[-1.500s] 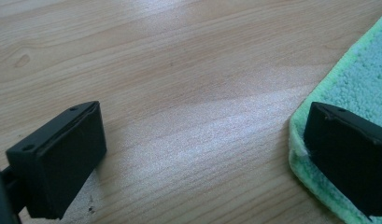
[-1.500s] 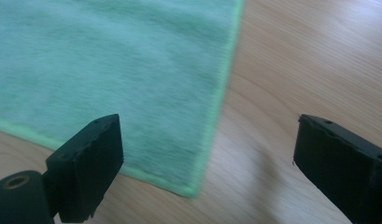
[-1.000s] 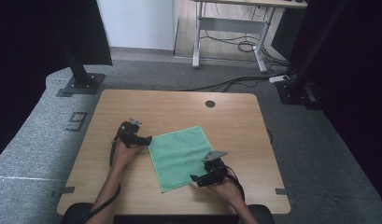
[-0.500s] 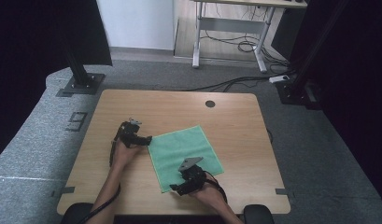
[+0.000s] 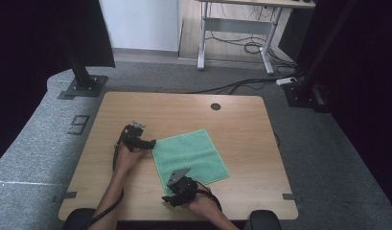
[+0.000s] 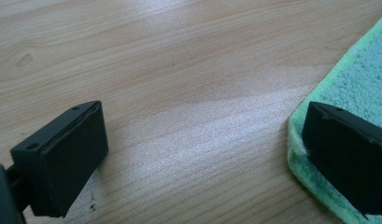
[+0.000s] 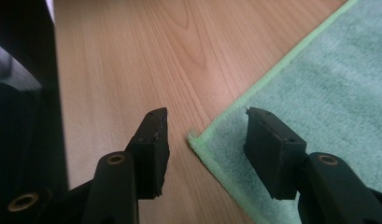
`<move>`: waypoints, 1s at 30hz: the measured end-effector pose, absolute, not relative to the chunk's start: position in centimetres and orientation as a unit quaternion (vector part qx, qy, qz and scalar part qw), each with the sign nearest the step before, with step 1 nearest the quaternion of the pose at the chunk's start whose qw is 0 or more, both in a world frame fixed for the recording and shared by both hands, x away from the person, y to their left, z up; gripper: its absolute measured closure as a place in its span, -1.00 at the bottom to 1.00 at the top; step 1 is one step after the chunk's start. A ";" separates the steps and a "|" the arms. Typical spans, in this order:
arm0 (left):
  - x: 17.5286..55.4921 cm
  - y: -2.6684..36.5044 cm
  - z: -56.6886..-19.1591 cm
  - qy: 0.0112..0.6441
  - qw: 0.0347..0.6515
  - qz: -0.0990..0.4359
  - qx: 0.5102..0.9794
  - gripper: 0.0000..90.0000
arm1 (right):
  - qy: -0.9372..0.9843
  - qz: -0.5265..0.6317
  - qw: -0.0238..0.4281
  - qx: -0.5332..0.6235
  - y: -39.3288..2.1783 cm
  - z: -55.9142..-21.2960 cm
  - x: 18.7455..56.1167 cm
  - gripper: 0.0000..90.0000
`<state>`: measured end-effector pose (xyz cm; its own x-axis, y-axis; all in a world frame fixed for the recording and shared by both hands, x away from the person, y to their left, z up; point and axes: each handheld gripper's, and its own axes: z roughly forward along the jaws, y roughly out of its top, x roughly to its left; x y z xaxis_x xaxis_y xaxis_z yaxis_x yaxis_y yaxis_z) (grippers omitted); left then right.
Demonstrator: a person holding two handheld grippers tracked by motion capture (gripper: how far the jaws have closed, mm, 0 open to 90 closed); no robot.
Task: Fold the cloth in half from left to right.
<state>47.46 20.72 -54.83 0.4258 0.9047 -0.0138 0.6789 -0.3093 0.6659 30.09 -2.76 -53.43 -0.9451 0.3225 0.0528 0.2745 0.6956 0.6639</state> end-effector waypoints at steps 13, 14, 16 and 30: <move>46.3 20.4 -54.6 0.455 0.346 0.182 0.800 -0.07 | 0.923 0.336 0.062 0.175 -2.5 -53.4 30.2 0.86; 46.2 20.3 -54.6 0.450 0.351 0.179 0.802 0.11 | 0.923 0.335 0.063 0.176 -2.5 -53.4 30.2 0.87; 45.9 20.0 -54.6 0.441 0.360 0.166 0.805 0.52 | 0.924 0.333 0.064 0.177 -2.5 -53.4 30.2 0.88; 45.5 20.9 -54.3 0.466 0.384 0.121 0.788 0.97 | 0.923 0.343 0.034 0.173 -2.4 -52.9 30.5 0.89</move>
